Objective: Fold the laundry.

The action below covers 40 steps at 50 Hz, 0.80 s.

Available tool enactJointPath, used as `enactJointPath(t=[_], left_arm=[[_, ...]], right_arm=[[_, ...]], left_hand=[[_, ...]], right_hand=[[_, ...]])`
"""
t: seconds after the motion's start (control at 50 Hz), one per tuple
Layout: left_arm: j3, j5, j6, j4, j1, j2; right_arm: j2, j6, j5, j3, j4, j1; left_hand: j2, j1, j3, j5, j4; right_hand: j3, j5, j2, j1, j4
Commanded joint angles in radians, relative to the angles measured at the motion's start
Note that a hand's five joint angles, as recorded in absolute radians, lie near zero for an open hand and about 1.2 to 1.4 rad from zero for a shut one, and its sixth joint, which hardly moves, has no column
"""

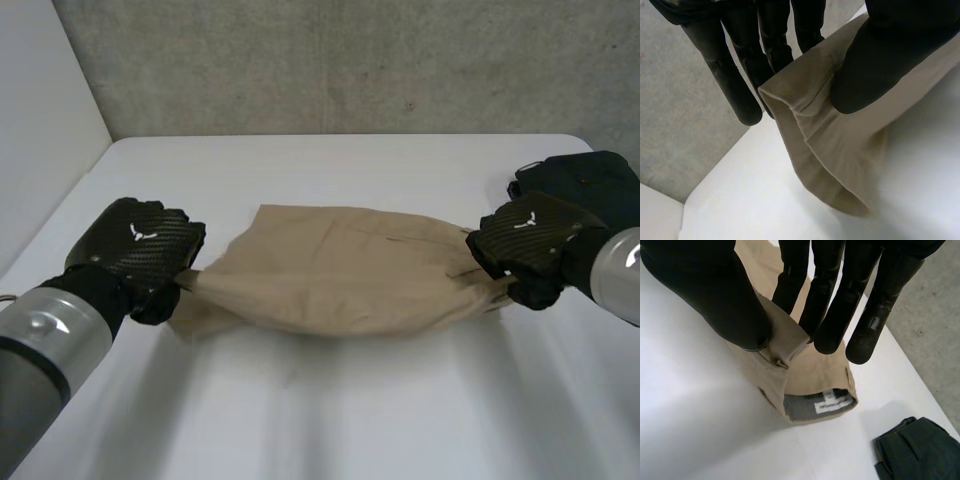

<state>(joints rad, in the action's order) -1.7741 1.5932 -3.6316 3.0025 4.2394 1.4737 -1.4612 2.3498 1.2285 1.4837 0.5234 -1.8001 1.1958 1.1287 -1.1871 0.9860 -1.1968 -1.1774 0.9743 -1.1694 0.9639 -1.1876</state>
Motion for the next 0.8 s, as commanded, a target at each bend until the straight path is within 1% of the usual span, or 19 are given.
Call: enactJointPath(t=[0.02, 0.06, 0.12, 0.18, 0.22, 0.28, 0.3, 0.36, 0.38, 0.42, 0.44, 0.46, 0.52, 0.56, 0.66, 0.7, 0.8], left_arm=[[-0.042, -0.012, -0.010, -0.002, -0.013, 0.017], [-0.042, -0.013, -0.018, 0.000, -0.013, 0.046], [-0.021, -0.012, -0.032, 0.010, -0.010, 0.146], [0.047, -0.009, -0.050, 0.053, -0.007, 0.250], [0.111, -0.009, -0.055, 0.100, -0.004, 0.333], [0.177, -0.007, -0.055, 0.156, -0.003, 0.408], [0.227, -0.007, -0.055, 0.197, -0.003, 0.451], [0.303, -0.007, -0.056, 0.256, -0.006, 0.523], [0.347, -0.007, -0.059, 0.291, -0.003, 0.581], [0.401, -0.007, -0.064, 0.328, -0.001, 0.638], [0.424, -0.009, -0.070, 0.346, -0.001, 0.664], [0.473, -0.009, -0.082, 0.380, -0.001, 0.713], [0.538, -0.012, -0.108, 0.427, -0.001, 0.778], [0.594, -0.015, -0.134, 0.478, -0.003, 0.841], [0.694, -0.016, -0.148, 0.579, -0.001, 0.947], [0.734, -0.032, -0.148, 0.616, -0.001, 0.987], [0.811, -0.085, -0.145, 0.650, -0.003, 1.057]], right_arm=[[-0.027, -0.046, -0.044, 0.050, 0.124, 0.004], [-0.019, -0.098, -0.052, 0.076, 0.139, 0.010], [-0.005, -0.124, -0.061, 0.086, 0.130, 0.024], [0.070, -0.081, -0.058, 0.072, 0.075, 0.019], [0.125, -0.011, -0.058, 0.047, 0.006, 0.021], [0.165, 0.048, -0.049, 0.029, -0.066, 0.021], [0.186, 0.072, -0.044, 0.021, -0.109, 0.019], [0.222, 0.100, -0.035, 0.012, -0.170, 0.016], [0.248, 0.114, -0.012, -0.003, -0.206, 0.013], [0.275, 0.129, 0.023, -0.020, -0.239, 0.013], [0.300, 0.147, 0.063, -0.035, -0.272, 0.013], [0.311, 0.155, 0.084, -0.042, -0.286, 0.013], [0.346, 0.170, 0.135, -0.054, -0.341, 0.010], [0.358, 0.174, 0.149, -0.056, -0.379, 0.005], [0.380, 0.206, 0.174, -0.056, -0.514, -0.018], [0.380, 0.223, 0.190, -0.054, -0.565, -0.021], [0.392, 0.226, 0.227, -0.054, -0.625, -0.027]], left_hand=[[0.200, 0.268, -0.209, 0.236, -0.199], [0.200, 0.268, -0.209, 0.236, -0.199], [0.200, 0.268, -0.209, 0.236, -0.199], [0.200, 0.268, -0.209, 0.236, -0.199], [0.200, 0.268, -0.209, 0.236, -0.199], [0.200, 0.268, -0.209, 0.236, -0.199], [0.200, 0.268, -0.209, 0.236, -0.199], [0.200, 0.268, -0.209, 0.236, -0.199], [0.200, 0.268, -0.209, 0.236, -0.199], [0.200, 0.268, -0.209, 0.236, -0.199], [0.200, 0.268, -0.209, 0.236, -0.199], [0.200, 0.268, -0.209, 0.236, -0.199], [0.200, 0.268, -0.209, 0.236, -0.199], [0.200, 0.268, -0.209, 0.236, -0.199], [0.200, 0.268, -0.209, 0.236, -0.199], [0.200, 0.268, -0.209, 0.236, -0.199], [0.200, 0.268, -0.209, 0.236, -0.199]], right_hand=[[-0.219, 0.247, -0.227, 0.432, -0.209], [-0.219, 0.247, -0.227, 0.432, -0.209], [-0.219, 0.247, -0.227, 0.432, -0.209], [-0.219, 0.247, -0.227, 0.432, -0.209], [-0.219, 0.247, -0.227, 0.432, -0.209], [-0.219, 0.247, -0.227, 0.432, -0.209], [-0.219, 0.247, -0.227, 0.432, -0.209], [-0.219, 0.247, -0.227, 0.432, -0.209], [-0.219, 0.247, -0.227, 0.432, -0.209], [-0.219, 0.247, -0.227, 0.432, -0.209], [-0.219, 0.247, -0.227, 0.432, -0.209], [-0.219, 0.247, -0.227, 0.432, -0.209], [-0.219, 0.247, -0.227, 0.432, -0.209], [-0.219, 0.247, -0.227, 0.432, -0.209], [-0.219, 0.247, -0.227, 0.432, -0.209], [-0.219, 0.247, -0.227, 0.432, -0.209], [-0.219, 0.247, -0.227, 0.432, -0.209]])
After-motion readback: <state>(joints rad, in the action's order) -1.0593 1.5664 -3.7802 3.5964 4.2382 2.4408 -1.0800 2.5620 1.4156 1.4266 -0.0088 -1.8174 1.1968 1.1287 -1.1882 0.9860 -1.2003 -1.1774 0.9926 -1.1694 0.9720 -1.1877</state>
